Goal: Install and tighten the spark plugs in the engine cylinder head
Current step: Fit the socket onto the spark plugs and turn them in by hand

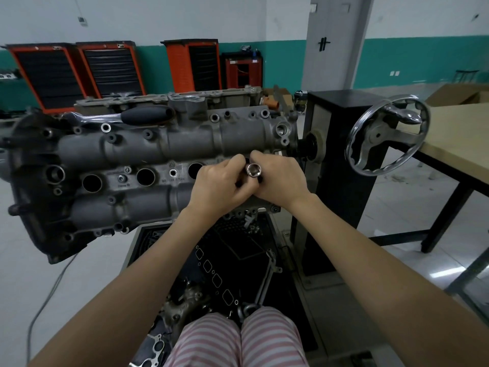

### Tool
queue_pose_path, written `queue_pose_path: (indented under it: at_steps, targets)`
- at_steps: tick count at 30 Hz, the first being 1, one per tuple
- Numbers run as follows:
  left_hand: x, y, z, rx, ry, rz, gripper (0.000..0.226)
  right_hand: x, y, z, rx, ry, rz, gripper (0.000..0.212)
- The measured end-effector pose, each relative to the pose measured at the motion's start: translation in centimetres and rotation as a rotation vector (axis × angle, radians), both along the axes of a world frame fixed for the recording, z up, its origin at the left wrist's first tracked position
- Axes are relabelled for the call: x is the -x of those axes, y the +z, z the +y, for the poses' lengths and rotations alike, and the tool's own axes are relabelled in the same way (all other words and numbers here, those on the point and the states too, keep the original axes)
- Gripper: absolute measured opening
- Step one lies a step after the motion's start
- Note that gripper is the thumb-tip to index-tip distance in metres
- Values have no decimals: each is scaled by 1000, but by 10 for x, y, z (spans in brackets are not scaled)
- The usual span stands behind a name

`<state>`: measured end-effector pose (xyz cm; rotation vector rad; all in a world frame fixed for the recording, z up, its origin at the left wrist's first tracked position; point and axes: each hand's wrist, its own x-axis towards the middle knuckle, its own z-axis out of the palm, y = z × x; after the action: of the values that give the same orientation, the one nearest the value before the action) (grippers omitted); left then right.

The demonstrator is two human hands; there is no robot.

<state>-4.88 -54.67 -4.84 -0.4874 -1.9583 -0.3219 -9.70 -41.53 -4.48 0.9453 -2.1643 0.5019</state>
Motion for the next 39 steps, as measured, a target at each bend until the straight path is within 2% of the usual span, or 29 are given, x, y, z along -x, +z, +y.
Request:
queue_pose_path:
  at_steps: [5,10,15,19,23,28,32,35,39]
  targets:
    - [-2,1,2,-22,12,-32,30,-2,1,2,-17,27,1,12]
    - [3,0,-1,-16,-6,-23,43,0,-1,2,20,30,-4,20]
    - [3,-1,-1,-11,-1,-1,38,-1,0,1,40,24,-11,24]
    - [-2,1,2,-19,-10,-48,29,0,0,2,-4,24,3,14]
    - [-1,2,2,-16,3,-69,34,0,0,2,25,49,23,11]
    - [2,0,-1,0,-9,-54,42,1,-1,1,69,46,21,21]
    - [-2,1,1,-19,-21,-65,33,1,-1,0,61,26,-5,30]
    - [-5,3,3,-24,-26,-79,29,1,0,1,39,31,-23,24]
    - [-2,2,3,-15,4,-78,35,1,0,2,17,55,6,14]
